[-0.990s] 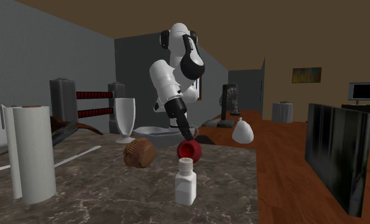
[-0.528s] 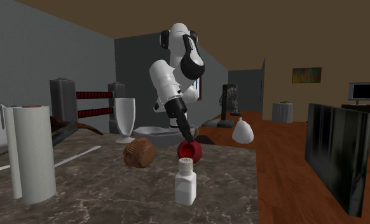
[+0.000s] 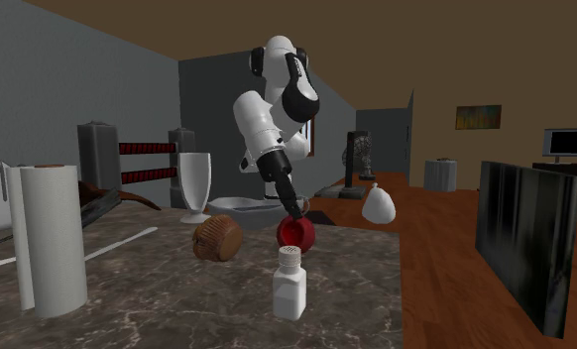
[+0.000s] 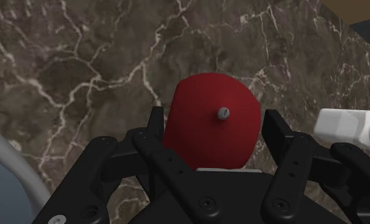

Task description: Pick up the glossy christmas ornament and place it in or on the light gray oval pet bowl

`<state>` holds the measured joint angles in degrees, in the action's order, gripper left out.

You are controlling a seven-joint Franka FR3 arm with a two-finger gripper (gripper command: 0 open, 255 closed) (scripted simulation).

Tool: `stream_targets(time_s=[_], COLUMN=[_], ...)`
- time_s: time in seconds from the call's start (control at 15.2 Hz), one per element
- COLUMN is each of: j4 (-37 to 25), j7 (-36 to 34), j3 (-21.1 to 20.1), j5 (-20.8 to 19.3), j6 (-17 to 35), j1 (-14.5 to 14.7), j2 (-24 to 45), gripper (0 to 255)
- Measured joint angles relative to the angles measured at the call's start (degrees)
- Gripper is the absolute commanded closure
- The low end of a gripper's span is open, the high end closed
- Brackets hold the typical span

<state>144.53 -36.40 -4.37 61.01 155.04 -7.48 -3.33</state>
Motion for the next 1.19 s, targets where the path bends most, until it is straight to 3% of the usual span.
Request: stream_targets(time_s=[1.19], j4=[-1.84], j7=[-16.96], j3=[-0.43], j5=[-16.32], j6=[-10.17], j1=[-3.43], j2=[-11.09], gripper=[255])
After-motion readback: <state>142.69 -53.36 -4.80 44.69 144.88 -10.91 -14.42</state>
